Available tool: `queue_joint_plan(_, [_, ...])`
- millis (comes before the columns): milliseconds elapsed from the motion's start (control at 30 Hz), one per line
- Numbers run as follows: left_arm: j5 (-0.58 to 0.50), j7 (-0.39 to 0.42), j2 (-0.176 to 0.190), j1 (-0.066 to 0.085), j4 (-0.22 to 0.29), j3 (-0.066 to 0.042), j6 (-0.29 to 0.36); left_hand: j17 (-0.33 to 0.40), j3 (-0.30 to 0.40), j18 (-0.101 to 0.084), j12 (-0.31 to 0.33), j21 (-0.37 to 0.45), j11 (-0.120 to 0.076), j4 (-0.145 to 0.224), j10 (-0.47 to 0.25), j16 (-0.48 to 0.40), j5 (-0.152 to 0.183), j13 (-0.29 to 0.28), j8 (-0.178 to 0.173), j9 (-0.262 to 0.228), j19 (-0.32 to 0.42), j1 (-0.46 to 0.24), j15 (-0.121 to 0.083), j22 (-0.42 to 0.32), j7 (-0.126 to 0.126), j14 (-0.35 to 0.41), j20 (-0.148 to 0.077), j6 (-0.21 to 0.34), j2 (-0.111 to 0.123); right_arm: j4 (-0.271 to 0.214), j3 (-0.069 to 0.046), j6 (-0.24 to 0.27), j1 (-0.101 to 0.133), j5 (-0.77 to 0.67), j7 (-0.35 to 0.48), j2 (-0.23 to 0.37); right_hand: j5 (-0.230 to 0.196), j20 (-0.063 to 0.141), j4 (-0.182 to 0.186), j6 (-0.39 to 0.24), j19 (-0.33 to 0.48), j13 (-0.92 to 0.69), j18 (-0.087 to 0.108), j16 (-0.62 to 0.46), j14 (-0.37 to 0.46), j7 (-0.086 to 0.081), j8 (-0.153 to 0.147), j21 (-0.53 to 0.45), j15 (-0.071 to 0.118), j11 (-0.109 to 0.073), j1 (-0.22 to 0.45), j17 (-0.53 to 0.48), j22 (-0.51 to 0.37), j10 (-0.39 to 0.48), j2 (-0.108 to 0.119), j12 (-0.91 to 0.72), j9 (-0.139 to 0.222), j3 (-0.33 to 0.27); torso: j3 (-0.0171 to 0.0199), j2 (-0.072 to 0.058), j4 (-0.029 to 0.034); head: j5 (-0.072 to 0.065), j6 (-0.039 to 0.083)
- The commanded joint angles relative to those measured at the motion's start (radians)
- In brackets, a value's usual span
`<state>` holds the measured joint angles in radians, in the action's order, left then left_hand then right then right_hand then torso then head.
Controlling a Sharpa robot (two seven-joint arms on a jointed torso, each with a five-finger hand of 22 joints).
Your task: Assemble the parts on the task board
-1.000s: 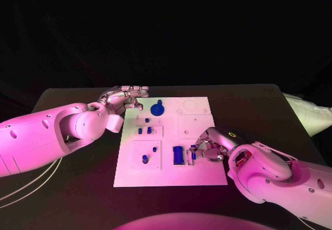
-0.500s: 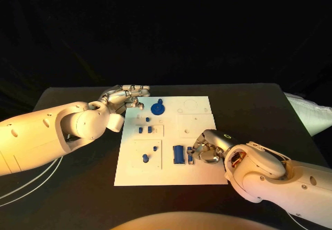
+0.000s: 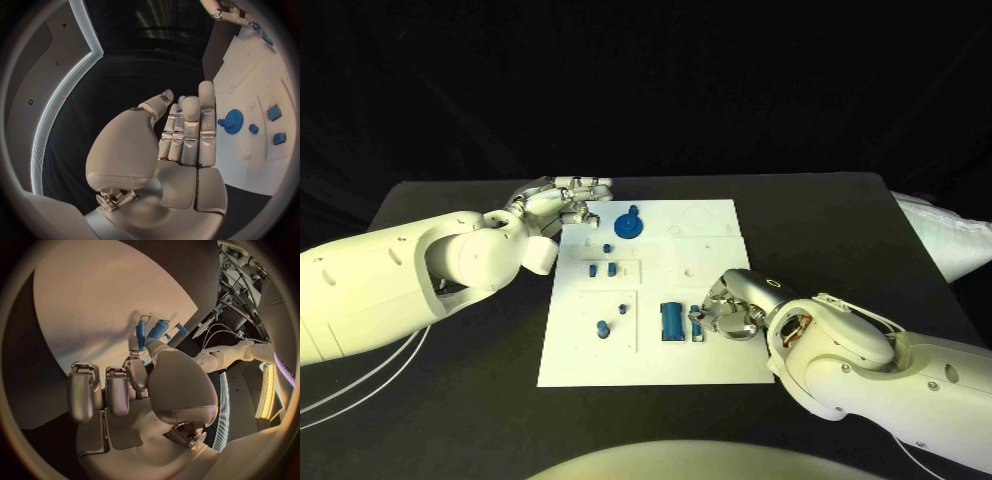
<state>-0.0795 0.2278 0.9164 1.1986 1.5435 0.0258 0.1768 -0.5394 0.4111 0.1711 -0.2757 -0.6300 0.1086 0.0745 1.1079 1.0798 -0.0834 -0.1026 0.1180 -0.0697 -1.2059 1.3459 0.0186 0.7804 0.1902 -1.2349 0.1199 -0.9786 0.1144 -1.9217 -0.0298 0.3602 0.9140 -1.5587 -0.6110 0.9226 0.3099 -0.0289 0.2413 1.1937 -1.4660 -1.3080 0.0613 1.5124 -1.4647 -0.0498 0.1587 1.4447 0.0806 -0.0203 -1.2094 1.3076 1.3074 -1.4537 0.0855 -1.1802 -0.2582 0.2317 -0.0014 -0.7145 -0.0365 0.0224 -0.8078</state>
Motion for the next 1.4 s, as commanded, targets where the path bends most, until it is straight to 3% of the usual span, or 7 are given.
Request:
queue_joint_plan(33, [0.006,0.003,-0.001,0.000,0.002,-0.001,-0.020,0.001,-0.006,0.011,-0.007,0.003,-0.001,0.001,-0.007,0.005,-0.006,0.001,0.004,-0.002,0.005,-0.006,0.001,-0.001,-0.002,0.006,-0.002,0.005,-0.005,-0.006,0.005,0.000,-0.006,-0.012,-0.003,0.003,-0.027,0.008,0.003,0.000,-0.016,-0.014,-0.014,-0.002,-0.089,-0.004,0.001,0.004,0.007,-0.002,0.006,0.178,0.048,0.001,0.015,0.006,-0.004,-0.021,0.0004,0.000,0.0000,0.001,0.000])
queue_joint_plan(267, [0.007,0.003,-0.001,0.000,0.000,-0.001,-0.020,0.001,-0.006,0.011,-0.007,0.003,-0.001,0.001,-0.007,0.005,-0.006,0.001,0.004,-0.002,0.005,-0.006,0.001,-0.001,-0.002,0.006,-0.002,0.005,-0.005,-0.021,0.005,0.064,-0.010,-0.027,0.021,0.023,-0.054,-0.007,0.028,-0.117,-0.011,-0.005,-0.013,-0.003,-0.089,-0.044,-0.070,-0.002,-0.017,0.029,0.045,0.177,0.040,0.014,0.079,0.029,0.021,-0.124,0.0005,0.000,-0.0014,0.002,0.003])
queue_joint_plan(433, [0.007,0.003,-0.001,0.000,-0.001,-0.001,-0.020,0.001,-0.006,0.011,-0.007,0.003,-0.001,0.001,-0.007,0.005,-0.006,0.001,0.004,-0.002,0.005,-0.006,0.001,-0.001,-0.002,0.006,-0.002,0.005,-0.005,-0.026,0.005,0.096,-0.014,-0.070,0.075,0.039,-0.058,-0.029,0.012,-0.163,-0.012,-0.014,-0.013,0.000,-0.089,-0.066,-0.093,0.000,-0.036,0.050,-0.035,0.181,0.044,0.019,0.058,0.018,0.045,-0.181,0.0010,0.000,-0.0021,0.000,0.003])
queue_joint_plan(533, [0.007,0.003,-0.001,0.000,-0.002,-0.001,-0.020,0.002,-0.006,0.011,-0.007,0.003,-0.001,0.001,-0.008,0.005,-0.006,0.001,0.004,-0.002,0.005,-0.006,0.001,-0.001,-0.002,0.006,-0.001,0.005,-0.005,-0.028,0.005,0.103,-0.016,-0.104,0.088,0.045,-0.060,-0.031,-0.008,-0.165,-0.013,-0.018,-0.013,0.003,-0.090,-0.068,-0.092,0.002,-0.038,0.051,-0.084,0.184,0.049,0.019,0.040,0.013,0.051,-0.180,0.0009,0.000,-0.0010,0.000,0.003])
queue_joint_plan(633, [0.010,0.003,-0.001,0.000,-0.002,-0.001,-0.021,0.004,-0.007,0.011,-0.009,0.003,-0.001,0.002,-0.009,0.005,-0.006,0.001,0.005,-0.002,0.006,-0.005,0.001,-0.001,-0.001,0.007,-0.001,0.006,-0.004,-0.028,0.005,0.102,-0.018,-0.123,0.091,0.050,-0.115,-0.034,-0.020,-0.163,-0.014,-0.020,-0.014,0.005,-0.090,-0.070,-0.090,0.005,-0.040,0.053,-0.120,0.187,0.052,0.020,0.014,0.010,0.060,-0.183,0.0005,0.000,-0.0001,-0.002,0.004])
queue_joint_plan(867, [0.013,0.003,-0.001,0.000,-0.003,-0.001,-0.022,0.004,-0.007,0.011,-0.009,0.003,-0.001,0.002,-0.009,0.005,-0.006,0.001,0.005,-0.002,0.006,-0.005,0.001,-0.001,-0.001,0.007,-0.001,0.006,-0.004,-0.026,0.005,0.094,-0.023,-0.133,0.107,0.049,-0.111,-0.034,-0.061,-0.159,-0.015,-0.024,-0.015,0.007,-0.091,-0.074,-0.092,0.008,-0.040,0.054,-0.203,0.190,0.057,0.021,-0.022,0.003,0.076,-0.141,0.0006,0.000,0.0006,-0.002,0.005])
queue_joint_plan(1400, [0.015,-0.001,-0.001,0.000,-0.007,-0.001,-0.022,0.004,-0.007,0.011,-0.009,0.003,-0.001,0.002,-0.009,0.005,-0.006,0.001,0.005,-0.002,0.006,-0.005,0.001,-0.001,-0.001,0.007,-0.001,0.006,-0.004,-0.026,0.006,0.076,-0.030,-0.118,0.141,0.039,0.002,-0.033,-0.093,-0.150,-0.017,-0.032,-0.016,0.011,-0.092,-0.072,-0.096,0.014,-0.039,0.051,-0.233,0.196,0.067,0.019,-0.014,-0.011,0.121,-0.029,0.0003,-0.001,0.0006,0.001,0.002])
